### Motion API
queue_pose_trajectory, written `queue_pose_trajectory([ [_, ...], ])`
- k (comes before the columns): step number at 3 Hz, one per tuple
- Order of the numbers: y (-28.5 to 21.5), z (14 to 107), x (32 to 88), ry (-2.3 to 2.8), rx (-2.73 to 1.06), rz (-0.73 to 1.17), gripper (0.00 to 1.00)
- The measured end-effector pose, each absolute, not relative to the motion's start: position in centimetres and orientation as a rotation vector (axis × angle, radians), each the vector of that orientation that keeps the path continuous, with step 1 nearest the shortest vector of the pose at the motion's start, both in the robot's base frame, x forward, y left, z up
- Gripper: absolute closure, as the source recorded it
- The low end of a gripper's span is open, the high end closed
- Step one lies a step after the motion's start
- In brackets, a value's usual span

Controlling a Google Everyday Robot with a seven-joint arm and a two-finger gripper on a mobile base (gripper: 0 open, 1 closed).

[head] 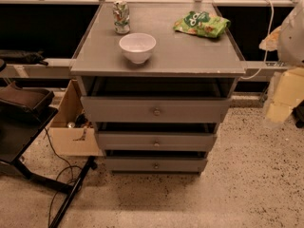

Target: Open bottom drawer

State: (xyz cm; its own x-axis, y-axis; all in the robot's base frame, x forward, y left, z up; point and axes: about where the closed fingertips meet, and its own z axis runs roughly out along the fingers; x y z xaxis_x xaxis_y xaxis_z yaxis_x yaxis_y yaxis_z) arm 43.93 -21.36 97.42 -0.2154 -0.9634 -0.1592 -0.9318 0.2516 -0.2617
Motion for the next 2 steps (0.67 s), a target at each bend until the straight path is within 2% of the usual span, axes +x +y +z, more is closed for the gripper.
queue_pose_trajectory([
  [1,-21.7,93.7,43.7,2.242,-1.793,-0.191,0.0],
  [2,-23.8,81.2,43.9,2.287,-1.876,-0.182,0.0],
])
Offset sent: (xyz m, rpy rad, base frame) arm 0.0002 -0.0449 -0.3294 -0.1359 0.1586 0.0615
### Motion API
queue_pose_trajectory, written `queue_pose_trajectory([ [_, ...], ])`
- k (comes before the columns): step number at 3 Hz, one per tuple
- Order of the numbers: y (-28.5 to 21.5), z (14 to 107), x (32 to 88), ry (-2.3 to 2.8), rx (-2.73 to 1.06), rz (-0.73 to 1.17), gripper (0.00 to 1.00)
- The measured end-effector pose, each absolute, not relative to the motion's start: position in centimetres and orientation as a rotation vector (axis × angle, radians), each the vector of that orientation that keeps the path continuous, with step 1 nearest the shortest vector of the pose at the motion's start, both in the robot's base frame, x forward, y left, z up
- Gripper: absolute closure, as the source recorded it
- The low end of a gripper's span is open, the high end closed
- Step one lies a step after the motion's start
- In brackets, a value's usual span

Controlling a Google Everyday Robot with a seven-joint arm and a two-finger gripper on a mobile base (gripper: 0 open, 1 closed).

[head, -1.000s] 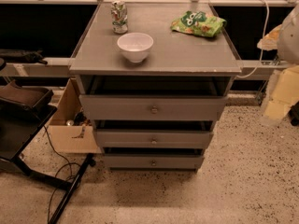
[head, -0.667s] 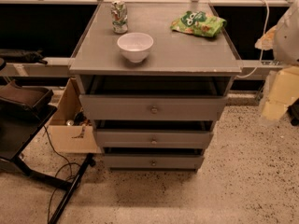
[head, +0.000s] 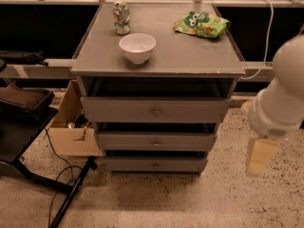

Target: Open bottom drawer

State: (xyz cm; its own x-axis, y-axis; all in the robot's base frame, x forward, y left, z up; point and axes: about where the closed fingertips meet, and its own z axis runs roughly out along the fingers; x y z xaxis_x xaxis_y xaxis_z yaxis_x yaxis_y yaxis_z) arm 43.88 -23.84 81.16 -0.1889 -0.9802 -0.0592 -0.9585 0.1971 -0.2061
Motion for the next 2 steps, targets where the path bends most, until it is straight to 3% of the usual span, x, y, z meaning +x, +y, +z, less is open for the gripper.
queue_pose_trajectory([
  [1,-24.66,69.57,44.67,2.295,-1.933,-0.141,0.0],
  [2,-24.66,69.57,44.67,2.295,-1.933,-0.141,0.0],
])
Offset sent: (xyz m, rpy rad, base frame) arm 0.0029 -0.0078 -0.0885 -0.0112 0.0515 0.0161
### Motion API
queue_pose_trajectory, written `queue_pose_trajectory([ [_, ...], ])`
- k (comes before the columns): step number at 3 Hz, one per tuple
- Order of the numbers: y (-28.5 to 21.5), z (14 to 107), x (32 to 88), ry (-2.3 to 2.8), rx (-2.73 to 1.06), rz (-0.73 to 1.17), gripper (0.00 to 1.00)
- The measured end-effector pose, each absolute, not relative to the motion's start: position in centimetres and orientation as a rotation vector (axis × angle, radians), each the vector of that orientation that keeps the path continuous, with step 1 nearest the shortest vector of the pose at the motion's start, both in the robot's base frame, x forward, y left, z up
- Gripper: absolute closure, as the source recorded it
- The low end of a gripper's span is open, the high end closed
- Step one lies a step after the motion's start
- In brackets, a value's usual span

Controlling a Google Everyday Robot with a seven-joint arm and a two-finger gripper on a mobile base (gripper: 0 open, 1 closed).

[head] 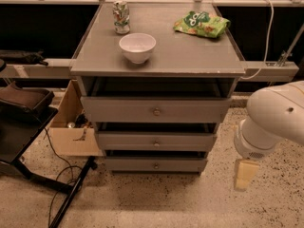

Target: Open bottom drawer

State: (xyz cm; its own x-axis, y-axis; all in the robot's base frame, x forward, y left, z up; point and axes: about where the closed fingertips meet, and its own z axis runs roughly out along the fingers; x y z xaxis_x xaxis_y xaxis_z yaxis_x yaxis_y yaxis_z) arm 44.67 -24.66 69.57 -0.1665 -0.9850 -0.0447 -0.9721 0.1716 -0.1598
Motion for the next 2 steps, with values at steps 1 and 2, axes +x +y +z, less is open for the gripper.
queue_pose_trajectory([
  [1,-23.5,66.8,45.9,2.269,-1.921,-0.14,0.0],
  [2,-20.7,58.4,51.1,2.21,-1.908,-0.137,0.0],
])
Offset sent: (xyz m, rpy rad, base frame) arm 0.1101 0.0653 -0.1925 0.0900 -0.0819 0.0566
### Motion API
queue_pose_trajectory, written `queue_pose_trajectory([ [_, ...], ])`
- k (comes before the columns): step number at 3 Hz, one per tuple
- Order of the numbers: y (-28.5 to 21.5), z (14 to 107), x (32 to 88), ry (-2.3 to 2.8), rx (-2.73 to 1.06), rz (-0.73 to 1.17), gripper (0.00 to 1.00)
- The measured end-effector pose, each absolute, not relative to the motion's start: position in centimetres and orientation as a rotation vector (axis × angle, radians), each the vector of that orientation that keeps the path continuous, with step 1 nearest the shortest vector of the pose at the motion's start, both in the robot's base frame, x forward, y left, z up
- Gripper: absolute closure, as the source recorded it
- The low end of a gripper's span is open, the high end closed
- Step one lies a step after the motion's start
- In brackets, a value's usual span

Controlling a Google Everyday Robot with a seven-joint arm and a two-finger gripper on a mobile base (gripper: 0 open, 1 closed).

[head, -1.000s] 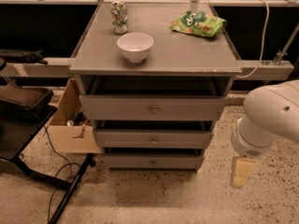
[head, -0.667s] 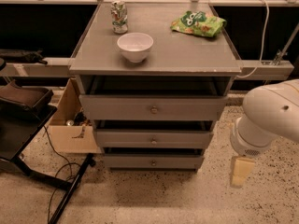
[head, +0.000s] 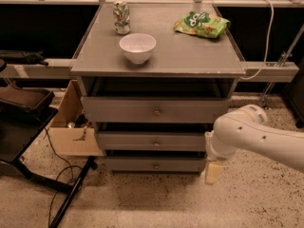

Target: Open bottom drawer

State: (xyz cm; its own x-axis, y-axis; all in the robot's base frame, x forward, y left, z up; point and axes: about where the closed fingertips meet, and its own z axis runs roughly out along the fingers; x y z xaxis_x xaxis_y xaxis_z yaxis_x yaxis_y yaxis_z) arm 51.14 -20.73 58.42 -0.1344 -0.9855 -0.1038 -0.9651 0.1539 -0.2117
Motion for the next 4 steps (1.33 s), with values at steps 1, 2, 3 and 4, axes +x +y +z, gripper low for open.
queue_pose_trajectory([
  [1,-19.1,50.6,54.6,2.181,-1.918,-0.116,0.0],
  [2,-19.1,50.7,54.6,2.181,-1.918,-0.117,0.0],
  [3,-17.3,48.1,54.3,2.16,-1.934,-0.114,0.0],
  [4,-16.0,41.6,54.3,2.178,-1.95,-0.069,0.0],
])
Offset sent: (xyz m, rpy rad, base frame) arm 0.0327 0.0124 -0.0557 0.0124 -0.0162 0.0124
